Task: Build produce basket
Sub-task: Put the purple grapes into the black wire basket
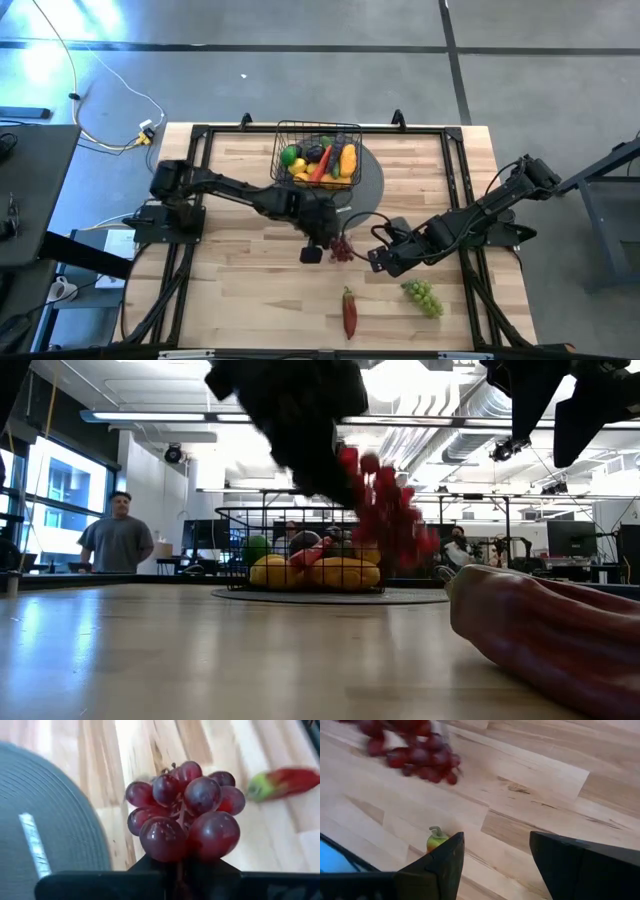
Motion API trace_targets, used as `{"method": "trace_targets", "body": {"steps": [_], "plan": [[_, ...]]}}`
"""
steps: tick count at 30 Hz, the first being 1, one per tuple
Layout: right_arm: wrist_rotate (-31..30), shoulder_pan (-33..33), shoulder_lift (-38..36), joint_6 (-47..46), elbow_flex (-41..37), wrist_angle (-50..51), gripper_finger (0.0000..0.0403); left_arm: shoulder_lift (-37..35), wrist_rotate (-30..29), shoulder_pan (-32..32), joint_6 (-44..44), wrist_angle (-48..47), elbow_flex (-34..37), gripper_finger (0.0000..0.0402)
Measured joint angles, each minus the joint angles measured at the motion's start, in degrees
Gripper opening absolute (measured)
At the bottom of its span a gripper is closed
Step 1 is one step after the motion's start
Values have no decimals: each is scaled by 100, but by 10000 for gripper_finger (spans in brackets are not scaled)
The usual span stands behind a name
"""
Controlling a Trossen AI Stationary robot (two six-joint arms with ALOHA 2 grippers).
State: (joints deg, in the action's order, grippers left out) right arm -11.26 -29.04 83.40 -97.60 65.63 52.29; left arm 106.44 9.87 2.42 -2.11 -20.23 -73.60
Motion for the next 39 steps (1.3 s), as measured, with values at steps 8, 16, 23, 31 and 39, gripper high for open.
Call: {"method": "trace_targets", "body": {"steps": [8, 16, 23, 31, 39], "plan": [[-51, 9, 0, -315, 0, 109, 206, -816, 15, 356, -141, -67, -7, 7], [-97, 17, 0, -583, 0, 199, 206, -1623, -160, 960, -543, -387, -11, 7], [-112, 17, 0, -1071, 0, 383, 206, -2172, -240, 1780, -1081, -1055, -9, 7], [-113, 17, 0, -1484, 0, 430, 206, -2354, -352, 2772, -1929, -1702, -9, 7], [-111, 17, 0, -1810, 0, 544, 206, -2222, -287, 3504, -2662, -2117, -4, 7]]}}
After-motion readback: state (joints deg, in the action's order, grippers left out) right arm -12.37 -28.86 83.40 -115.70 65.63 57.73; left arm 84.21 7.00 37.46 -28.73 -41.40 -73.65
